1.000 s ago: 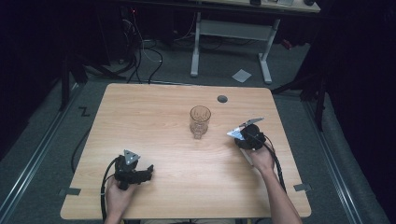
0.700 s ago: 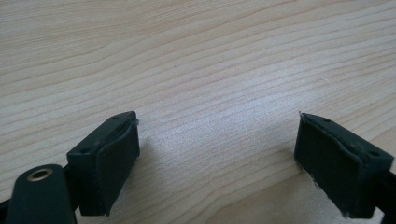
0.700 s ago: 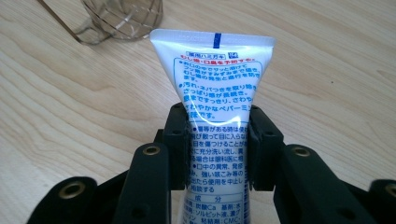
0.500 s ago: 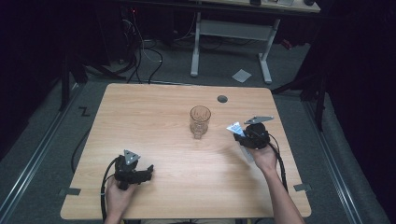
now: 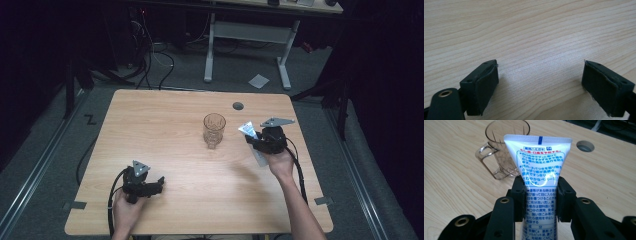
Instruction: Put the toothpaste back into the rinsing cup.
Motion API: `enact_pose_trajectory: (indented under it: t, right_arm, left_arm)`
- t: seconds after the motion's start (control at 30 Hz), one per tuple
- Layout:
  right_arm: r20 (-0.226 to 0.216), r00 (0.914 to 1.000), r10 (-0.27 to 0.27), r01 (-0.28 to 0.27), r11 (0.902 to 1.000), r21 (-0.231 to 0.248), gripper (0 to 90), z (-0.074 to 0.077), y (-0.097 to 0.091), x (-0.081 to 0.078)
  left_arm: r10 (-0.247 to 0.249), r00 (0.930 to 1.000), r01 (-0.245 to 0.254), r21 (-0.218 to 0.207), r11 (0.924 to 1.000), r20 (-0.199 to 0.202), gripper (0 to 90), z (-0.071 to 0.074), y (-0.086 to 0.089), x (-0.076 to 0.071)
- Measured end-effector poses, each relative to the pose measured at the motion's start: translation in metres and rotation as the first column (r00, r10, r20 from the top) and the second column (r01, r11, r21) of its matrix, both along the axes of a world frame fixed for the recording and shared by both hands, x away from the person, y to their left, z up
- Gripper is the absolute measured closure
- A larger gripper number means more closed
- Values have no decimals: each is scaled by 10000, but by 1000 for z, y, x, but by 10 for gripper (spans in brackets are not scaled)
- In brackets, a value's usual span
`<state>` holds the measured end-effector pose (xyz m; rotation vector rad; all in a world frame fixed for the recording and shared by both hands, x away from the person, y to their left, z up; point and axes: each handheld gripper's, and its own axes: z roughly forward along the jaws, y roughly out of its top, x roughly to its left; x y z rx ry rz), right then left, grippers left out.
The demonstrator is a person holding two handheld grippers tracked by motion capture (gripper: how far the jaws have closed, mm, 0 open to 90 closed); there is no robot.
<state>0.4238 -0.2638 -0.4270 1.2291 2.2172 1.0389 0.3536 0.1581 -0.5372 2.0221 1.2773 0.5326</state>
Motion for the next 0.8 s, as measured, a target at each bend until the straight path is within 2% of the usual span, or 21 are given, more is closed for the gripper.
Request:
enact_pose_trajectory:
  t: [0.17, 0.4, 0.57, 0.8]
  right_arm:
    - [197, 9997, 162, -161, 9999, -20, 657, 6, 6, 1]
    - [376, 9989, 262, -271, 9994, 230, 656, 12, 12, 5]
    - [547, 9984, 120, -165, 9964, 831, 655, 18, 17, 11]
    - [857, 9962, 170, -262, 9940, 1065, 654, 24, 31, 19]
  left_arm:
    - [3, 10000, -3, -11, 10000, -7, 142, 0, 0, 0]
    - [6, 10000, -6, -12, 10000, -6, 142, 0, 0, 0]
    - [0, 10000, 0, -6, 10000, -4, 142, 0, 0, 0]
    - [-12, 10000, 12, -11, 10000, -5, 142, 0, 0, 0]
